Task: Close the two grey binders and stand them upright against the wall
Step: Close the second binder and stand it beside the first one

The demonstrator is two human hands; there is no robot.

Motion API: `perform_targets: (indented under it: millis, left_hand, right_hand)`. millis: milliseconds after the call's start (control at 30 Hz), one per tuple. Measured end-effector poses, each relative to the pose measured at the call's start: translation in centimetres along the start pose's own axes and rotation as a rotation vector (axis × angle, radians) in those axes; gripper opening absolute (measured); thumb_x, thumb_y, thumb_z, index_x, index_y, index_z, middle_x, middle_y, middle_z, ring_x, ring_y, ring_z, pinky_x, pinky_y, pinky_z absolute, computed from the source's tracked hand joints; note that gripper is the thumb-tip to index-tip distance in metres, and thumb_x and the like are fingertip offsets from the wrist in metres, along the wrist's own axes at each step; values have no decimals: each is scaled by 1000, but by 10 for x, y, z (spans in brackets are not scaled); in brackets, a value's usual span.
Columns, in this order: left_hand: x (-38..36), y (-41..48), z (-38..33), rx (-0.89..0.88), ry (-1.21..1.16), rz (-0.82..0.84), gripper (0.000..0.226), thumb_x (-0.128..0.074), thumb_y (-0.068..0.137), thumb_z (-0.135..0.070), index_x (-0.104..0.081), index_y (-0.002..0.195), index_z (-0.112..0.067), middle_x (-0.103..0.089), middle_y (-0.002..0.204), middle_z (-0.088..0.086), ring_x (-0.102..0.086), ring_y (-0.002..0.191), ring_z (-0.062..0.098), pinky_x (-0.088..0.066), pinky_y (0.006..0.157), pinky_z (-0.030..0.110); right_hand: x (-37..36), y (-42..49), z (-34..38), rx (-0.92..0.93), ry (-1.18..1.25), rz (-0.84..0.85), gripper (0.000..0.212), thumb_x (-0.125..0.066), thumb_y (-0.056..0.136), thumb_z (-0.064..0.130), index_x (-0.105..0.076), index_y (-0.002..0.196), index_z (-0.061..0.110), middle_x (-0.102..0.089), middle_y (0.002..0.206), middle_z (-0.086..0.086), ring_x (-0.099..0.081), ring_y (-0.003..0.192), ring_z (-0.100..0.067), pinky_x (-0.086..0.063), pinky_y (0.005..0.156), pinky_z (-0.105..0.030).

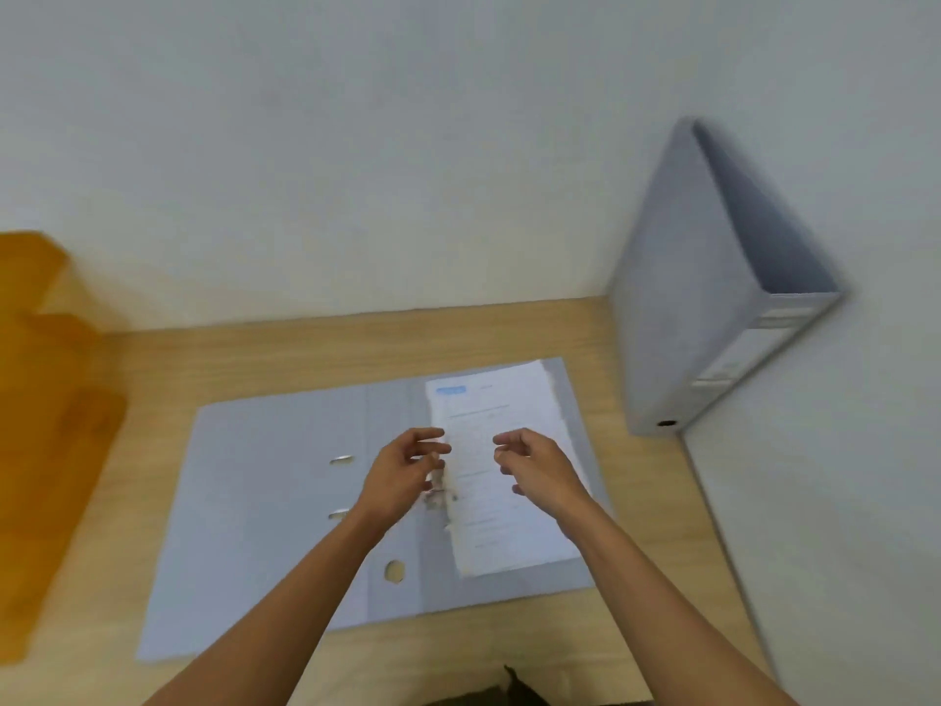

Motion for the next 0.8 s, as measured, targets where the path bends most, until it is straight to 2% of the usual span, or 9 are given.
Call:
perform_targets:
  millis: [133, 200, 267, 433, 533, 633, 700, 767, 800]
  left_hand:
    - [92, -20, 60, 100, 23, -186, 33, -54, 96, -10, -63, 127, -19, -70, 124, 1, -66, 112, 23, -55, 94, 41]
    - [130, -31, 90, 162, 58, -256, 36, -56, 96, -11, -62, 130, -20, -63, 133, 3, -63, 110, 22, -52, 92, 36]
    - [162, -40, 120, 246, 114, -305, 43, -58, 94, -13, -58, 136, -21, -55, 141, 8, -59, 117, 26, -46, 91, 34]
    - [221, -57, 178, 468, 249, -451, 68, -64, 88, -19, -39, 151, -17, -31, 158, 14, -33, 141, 42, -38, 110, 54]
    - [242, -62, 191, 524, 258, -514, 83, -69, 85, -23, -27, 156, -13, -23, 162, 12, -24, 146, 41, -33, 113, 59]
    - [253, -57, 197, 555, 240, -540, 93, -75, 82, -27, -22, 157, -12, -24, 161, 15, -24, 147, 41, -30, 113, 57]
    - [263, -53, 200, 582, 230, -548, 94, -76, 81, -29, -22, 157, -11, -26, 159, 17, -25, 146, 41, -30, 113, 56]
    - [273, -48, 203, 589, 229, -543, 87, -75, 82, -31, -30, 154, -9, -32, 155, 19, -30, 142, 42, -33, 111, 55]
    - [279, -45, 204, 581, 217, -542, 81, -73, 83, -31, -35, 151, -9, -36, 151, 21, -35, 139, 43, -36, 110, 54]
  right_hand:
    - [-87, 2, 10, 20, -75, 145, 33, -59, 93, 24, -63, 126, 24, -65, 123, 4, -61, 118, -16, -51, 104, -44]
    - [-119, 2, 11, 19, -109, 169, 37, -59, 94, 23, -61, 131, 25, -62, 128, 6, -60, 120, -16, -50, 105, -43]
    - [-139, 3, 6, 10, -121, 148, 40, -58, 94, 20, -59, 133, 25, -60, 131, 5, -60, 120, -18, -51, 105, -44]
    - [-176, 5, -1, 10, -192, 140, 38, -56, 94, 19, -58, 132, 27, -61, 135, 4, -61, 117, -15, -53, 101, -41]
    - [-210, 8, -2, 8, -279, 210, 55, -56, 95, 19, -44, 149, 27, -47, 150, 5, -53, 126, -15, -40, 97, -27]
    - [-237, 12, -6, 27, -330, 280, 69, -54, 96, 12, -29, 157, 28, -29, 165, 4, -38, 143, -15, -31, 103, -20]
    - [-249, 15, -7, 37, -374, 307, 77, -50, 95, 6, -19, 160, 30, -12, 170, 5, -27, 152, -20, -33, 105, -20]
    - [-256, 18, -7, 24, -399, 331, 84, -47, 93, 2, -11, 161, 34, 0, 171, 5, -28, 153, -26, -41, 99, -24]
    - [-258, 19, -6, 18, -404, 344, 85, -47, 93, 1, -8, 161, 34, 5, 171, 5, -24, 154, -26, -40, 103, -26]
Point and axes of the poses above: each hand's wrist, its own y-axis towards the middle knuckle, its own x-axis out of the back of the hand, z = x × y, the point moved 5 cm from there along y, towards the middle knuckle
